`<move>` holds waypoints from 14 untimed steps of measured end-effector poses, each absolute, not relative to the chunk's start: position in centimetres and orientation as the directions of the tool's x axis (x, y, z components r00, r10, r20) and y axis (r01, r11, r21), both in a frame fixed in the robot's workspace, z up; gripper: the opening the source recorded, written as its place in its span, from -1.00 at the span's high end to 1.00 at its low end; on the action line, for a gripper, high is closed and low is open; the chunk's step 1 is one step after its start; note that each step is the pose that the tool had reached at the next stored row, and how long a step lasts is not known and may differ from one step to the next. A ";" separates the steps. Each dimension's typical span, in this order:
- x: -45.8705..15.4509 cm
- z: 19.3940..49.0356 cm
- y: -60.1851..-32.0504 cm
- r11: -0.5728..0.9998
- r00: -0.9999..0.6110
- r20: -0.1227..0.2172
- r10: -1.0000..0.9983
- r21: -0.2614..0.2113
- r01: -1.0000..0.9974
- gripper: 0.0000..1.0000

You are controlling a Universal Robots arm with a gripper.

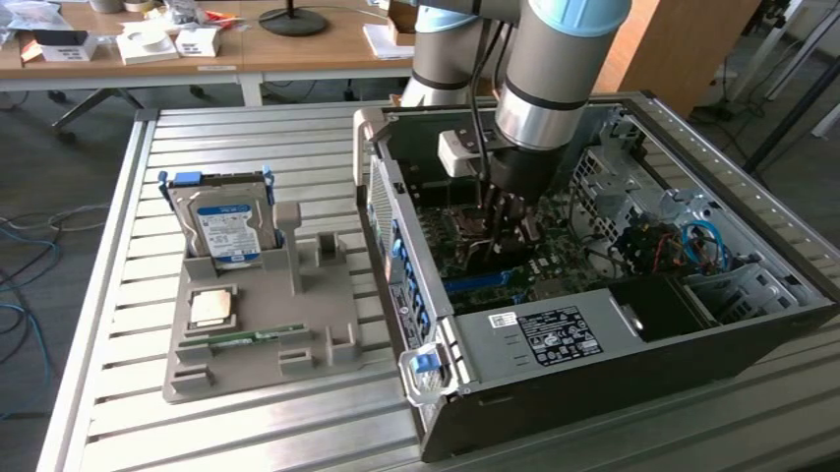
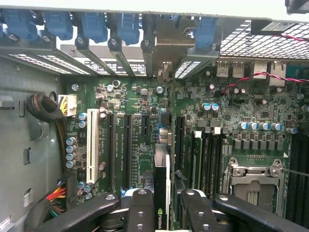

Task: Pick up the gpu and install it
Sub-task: 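Insert the gpu into the slot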

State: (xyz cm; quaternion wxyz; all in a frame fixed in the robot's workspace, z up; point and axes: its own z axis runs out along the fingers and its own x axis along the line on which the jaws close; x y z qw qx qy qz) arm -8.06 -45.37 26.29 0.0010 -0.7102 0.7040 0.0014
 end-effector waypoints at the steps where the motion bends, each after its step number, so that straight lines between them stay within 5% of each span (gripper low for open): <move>1: -8.1 26.3 -45.4 -0.009 0.009 -0.004 -1.000 0.001 -1.000 0.48; 14: -8.1 26.1 -45.4 -0.009 0.009 -0.004 -1.000 0.000 -1.000 0.48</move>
